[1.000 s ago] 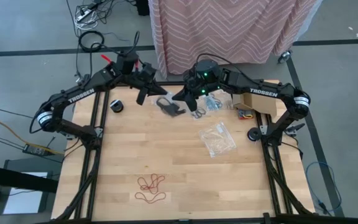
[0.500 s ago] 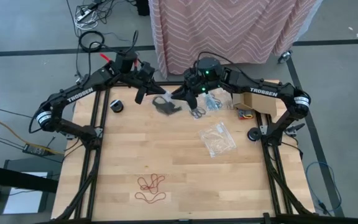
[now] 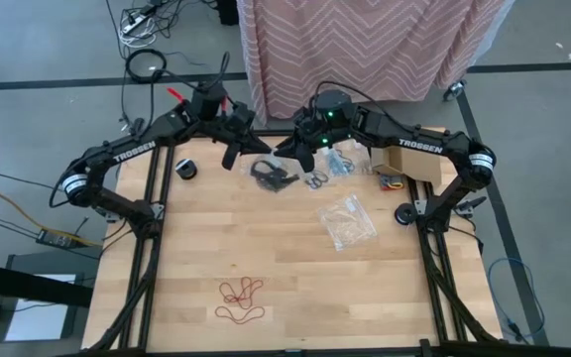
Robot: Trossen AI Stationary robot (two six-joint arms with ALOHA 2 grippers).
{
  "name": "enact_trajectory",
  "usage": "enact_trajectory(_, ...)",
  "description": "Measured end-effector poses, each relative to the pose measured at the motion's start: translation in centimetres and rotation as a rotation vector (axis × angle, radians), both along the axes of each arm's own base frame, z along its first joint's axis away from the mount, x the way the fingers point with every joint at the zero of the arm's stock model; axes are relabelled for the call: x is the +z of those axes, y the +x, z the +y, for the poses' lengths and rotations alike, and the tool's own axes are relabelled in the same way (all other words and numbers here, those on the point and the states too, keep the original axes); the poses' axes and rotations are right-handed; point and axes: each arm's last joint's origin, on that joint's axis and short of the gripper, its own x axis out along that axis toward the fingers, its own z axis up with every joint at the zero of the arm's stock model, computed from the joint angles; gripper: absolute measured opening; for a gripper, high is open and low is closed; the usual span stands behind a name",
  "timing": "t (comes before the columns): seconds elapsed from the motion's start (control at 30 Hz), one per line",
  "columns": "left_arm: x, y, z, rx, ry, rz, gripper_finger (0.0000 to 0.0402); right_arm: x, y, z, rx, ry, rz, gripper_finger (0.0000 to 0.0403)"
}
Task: Sort rubber bands
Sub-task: Close the left transparent zip bag
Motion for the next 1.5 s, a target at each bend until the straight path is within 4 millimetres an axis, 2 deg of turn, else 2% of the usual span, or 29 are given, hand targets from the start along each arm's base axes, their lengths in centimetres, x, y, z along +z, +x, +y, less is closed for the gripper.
enact_trajectory(0.23, -0.1, 0.0, 0.0, -0.007, -0.011, 0.009, 0.0, 0.0, 0.0, -0.1, -0.007, -0.007, -0.001, 0.0077)
enact_trajectory(0.47, -0.1, 0.0, 0.0, -0.008, -0.009, 0.007, 0.0, 0.0, 0.0, -0.1, -0.002, -0.023, -0.004, 0.001)
enact_trajectory(0.67, -0.1, -0.1, 0.0, 0.001, -0.007, 0.009, 0.0, 0.0, 0.0, 0.0, 0.0, -0.027, 0.0, 0.0006)
enact_trajectory(0.93, 0.1, -1.0, 1.3, 0.053, -0.009, 0.006, 0.0, -0.2, -0.1, -0.1, -0.009, -0.021, 0.027, 0.0003)
enact_trajectory(1.5, 4.2, -3.8, 2.9, 0.105, 0.062, 0.009, 0.0, -0.3, -0.2, -0.1, 0.002, -0.018, 0.039, 0.0001)
